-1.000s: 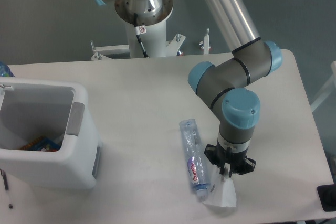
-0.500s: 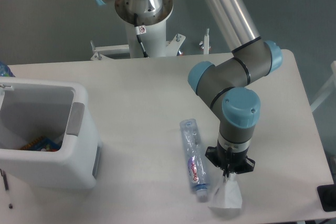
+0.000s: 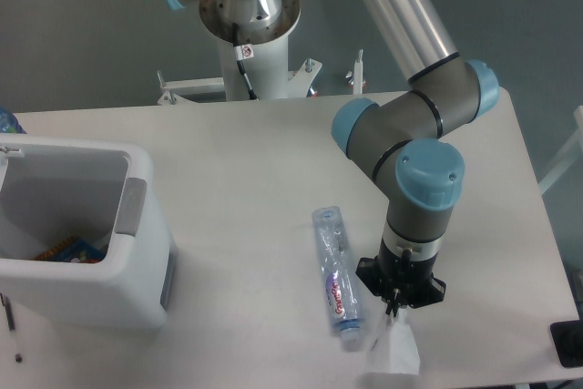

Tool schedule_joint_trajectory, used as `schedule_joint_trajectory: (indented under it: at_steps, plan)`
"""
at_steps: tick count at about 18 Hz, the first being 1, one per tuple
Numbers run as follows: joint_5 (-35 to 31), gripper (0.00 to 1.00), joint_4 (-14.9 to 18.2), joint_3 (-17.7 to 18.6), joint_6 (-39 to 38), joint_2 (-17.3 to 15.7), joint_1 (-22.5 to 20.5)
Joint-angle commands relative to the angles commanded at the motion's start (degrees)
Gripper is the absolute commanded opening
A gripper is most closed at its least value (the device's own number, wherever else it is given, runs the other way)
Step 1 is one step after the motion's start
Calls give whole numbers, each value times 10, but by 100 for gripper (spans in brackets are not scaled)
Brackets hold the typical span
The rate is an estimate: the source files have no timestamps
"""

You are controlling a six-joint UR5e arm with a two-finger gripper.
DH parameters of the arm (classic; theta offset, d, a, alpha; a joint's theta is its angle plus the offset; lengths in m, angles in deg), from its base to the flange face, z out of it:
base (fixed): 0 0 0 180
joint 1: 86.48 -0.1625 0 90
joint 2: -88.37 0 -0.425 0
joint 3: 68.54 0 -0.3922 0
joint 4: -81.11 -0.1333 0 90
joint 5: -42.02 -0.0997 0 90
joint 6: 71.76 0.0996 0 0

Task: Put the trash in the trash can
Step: 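Close the gripper on the tissue and lift it, then carry the tissue over the white trash bin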

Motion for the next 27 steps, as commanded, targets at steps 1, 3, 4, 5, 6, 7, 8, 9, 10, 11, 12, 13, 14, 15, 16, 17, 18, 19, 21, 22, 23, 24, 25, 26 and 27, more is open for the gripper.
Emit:
schedule_joint_trajectory:
  at_steps: [1,3,4,5,6,7,8,9,10,11,12,13,14,15,16,17,18,19,21,22,23,24,25,26,27]
  plan:
    - [0,0,0,0,0,-4,0]
    - [3,0,0,0,2,-11,0]
    - [22,0,1,2,1,-19,0]
    - [42,0,1,5,1,-29,0]
    - [60,0,2,9,0,-39,0]
    - [69,0,3,11,0,-49,1]
    - [70,0,4,16,-1,-59,3]
    - [71,0,4,20,-1,-68,5]
    - [71,0,6,22,-7,-78,7]
    - [72,0,6,24,-19,-87,13]
    - [72,0,6,24,-32,-94,22]
    - [72,0,6,24,-45,-103,26]
    - [74,0,6,24,-54,-110,31]
    - [83,0,6,24,-63,-115,36]
    - [92,0,6,24,-71,-121,38]
    - [100,0,6,24,-77,-127,40]
    - [108,0,6,23,-83,-134,47]
    - [113,0,6,21,-93,-139,54]
    - [122,0,5,16,-111,-150,65]
    - [128,0,5,16,-115,-157,71]
    - [141,0,5,16,-117,-162,76]
    - [153,0,5,17,-118,-170,77]
    - [164,0,6,18,-118,-179,78]
    - [176,0,5,20,-118,-185,82]
    - [188,0,5,20,-118,-192,83]
